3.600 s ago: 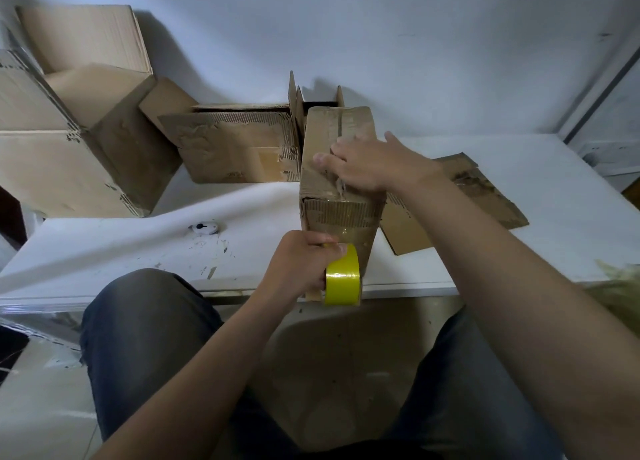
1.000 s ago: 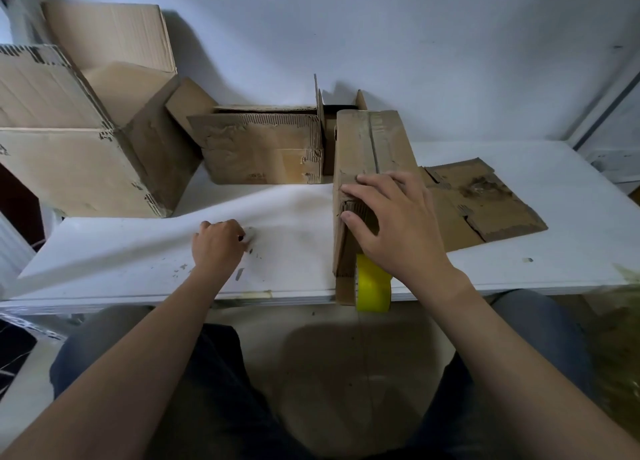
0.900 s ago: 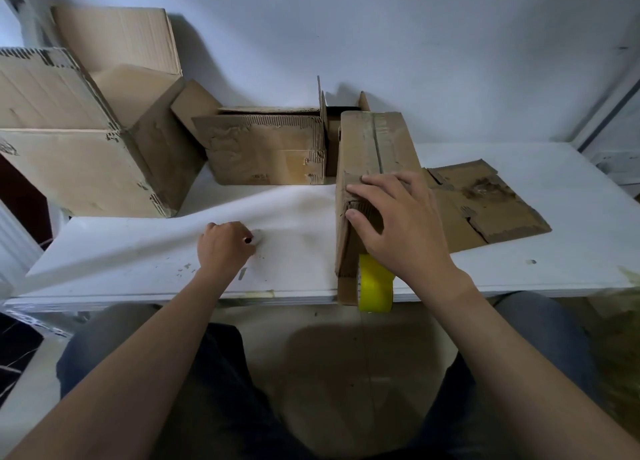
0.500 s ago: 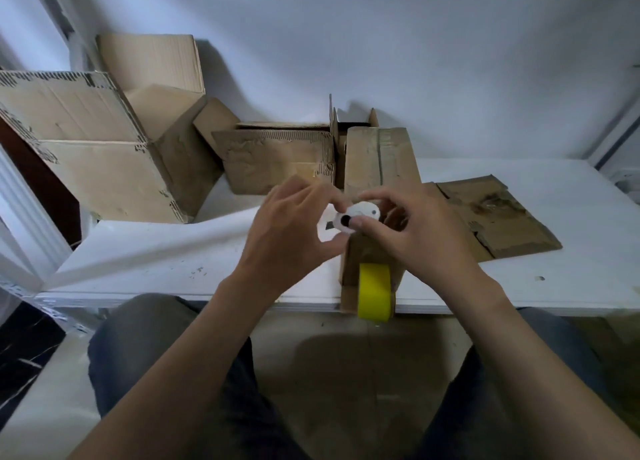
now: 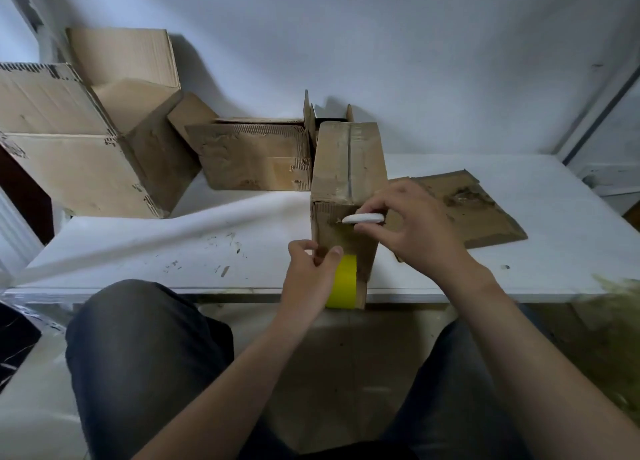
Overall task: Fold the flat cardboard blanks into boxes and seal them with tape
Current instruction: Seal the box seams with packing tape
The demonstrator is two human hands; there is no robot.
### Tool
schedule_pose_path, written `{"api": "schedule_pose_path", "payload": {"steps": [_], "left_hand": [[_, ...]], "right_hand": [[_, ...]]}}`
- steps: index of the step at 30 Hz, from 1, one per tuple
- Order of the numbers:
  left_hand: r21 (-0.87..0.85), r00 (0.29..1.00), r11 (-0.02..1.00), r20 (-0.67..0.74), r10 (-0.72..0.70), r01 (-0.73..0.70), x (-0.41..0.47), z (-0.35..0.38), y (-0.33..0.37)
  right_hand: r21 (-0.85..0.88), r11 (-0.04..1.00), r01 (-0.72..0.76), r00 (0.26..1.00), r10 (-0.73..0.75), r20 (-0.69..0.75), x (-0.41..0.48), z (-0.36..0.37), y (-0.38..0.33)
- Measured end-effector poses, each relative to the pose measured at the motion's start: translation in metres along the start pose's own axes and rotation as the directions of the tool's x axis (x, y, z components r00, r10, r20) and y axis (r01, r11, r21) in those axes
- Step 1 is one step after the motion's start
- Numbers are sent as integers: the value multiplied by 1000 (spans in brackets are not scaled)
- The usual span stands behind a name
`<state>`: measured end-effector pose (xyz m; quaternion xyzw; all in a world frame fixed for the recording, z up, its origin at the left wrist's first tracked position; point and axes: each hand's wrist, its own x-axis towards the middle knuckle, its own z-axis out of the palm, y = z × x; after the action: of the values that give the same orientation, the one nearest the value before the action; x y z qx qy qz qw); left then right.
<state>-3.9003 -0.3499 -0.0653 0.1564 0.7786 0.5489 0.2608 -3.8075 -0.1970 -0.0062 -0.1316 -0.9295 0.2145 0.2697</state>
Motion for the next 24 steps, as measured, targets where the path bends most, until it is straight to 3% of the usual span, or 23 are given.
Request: {"api": "schedule_pose_path", "payload": {"steps": [5,15,20,24], "left_hand": [[-87,995,995,86,-44,52,6,12,-10],[-85,996,994,61,-69,74,11,8,-11],[-69,999,997,34,-41,44,15,6,-10],[-31,999,999,34,-26,27,19,5,-12]], "right_hand": [[-49,999,5,1000,-4,26,-6,13,9],[-142,980,139,989,-145,-29,-10,27,14],[-222,957,187,982,-191,2,-5,33,11],[-189,965,181,981,-164,99,2,22,14]]}}
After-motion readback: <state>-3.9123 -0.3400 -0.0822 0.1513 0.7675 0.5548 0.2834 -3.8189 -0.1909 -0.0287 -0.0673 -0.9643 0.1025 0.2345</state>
